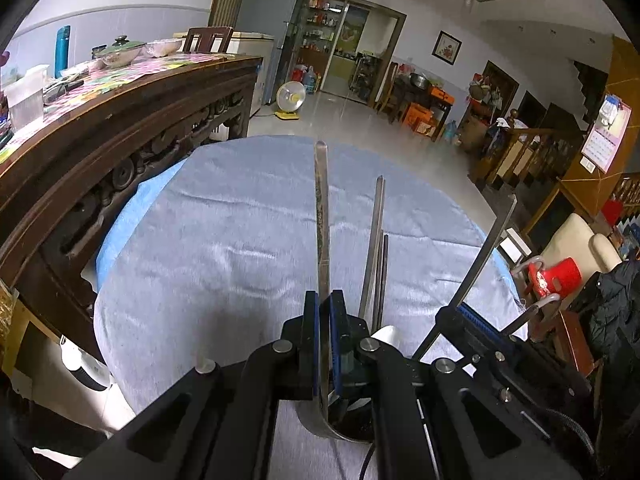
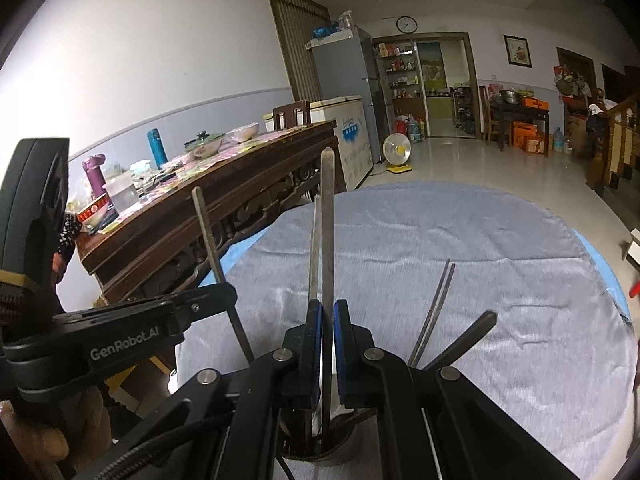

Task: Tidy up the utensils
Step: 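Open both tools to release the chopsticks into the holder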

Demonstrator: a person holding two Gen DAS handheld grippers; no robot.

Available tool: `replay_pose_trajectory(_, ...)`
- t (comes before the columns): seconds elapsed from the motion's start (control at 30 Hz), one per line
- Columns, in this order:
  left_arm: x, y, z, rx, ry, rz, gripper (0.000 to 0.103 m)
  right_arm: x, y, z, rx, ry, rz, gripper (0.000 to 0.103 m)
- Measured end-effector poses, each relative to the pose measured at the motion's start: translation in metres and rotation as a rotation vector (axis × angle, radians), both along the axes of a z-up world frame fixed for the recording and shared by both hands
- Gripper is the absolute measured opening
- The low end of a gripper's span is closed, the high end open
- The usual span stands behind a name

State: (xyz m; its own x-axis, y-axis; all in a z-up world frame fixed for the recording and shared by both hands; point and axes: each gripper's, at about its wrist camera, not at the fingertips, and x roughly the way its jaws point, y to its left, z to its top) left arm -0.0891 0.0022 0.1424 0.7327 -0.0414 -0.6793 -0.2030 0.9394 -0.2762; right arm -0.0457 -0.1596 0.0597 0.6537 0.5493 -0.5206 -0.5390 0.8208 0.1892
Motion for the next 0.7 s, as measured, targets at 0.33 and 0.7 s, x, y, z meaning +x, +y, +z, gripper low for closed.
replay_pose_trajectory(0.33,-0.001,-0.003,-0.007,-0.011,0.018,-0.009,0.005,-0.004,0.001,-0.006,-0.012,0.015,0.008,0.007)
replay_pose_trajectory(0.7,-0.004,-0.006,-0.014,-0.023,0.042,-0.021,0.005,-0.004,0.002,-0.011,-0.021,0.029,0.016,0.007)
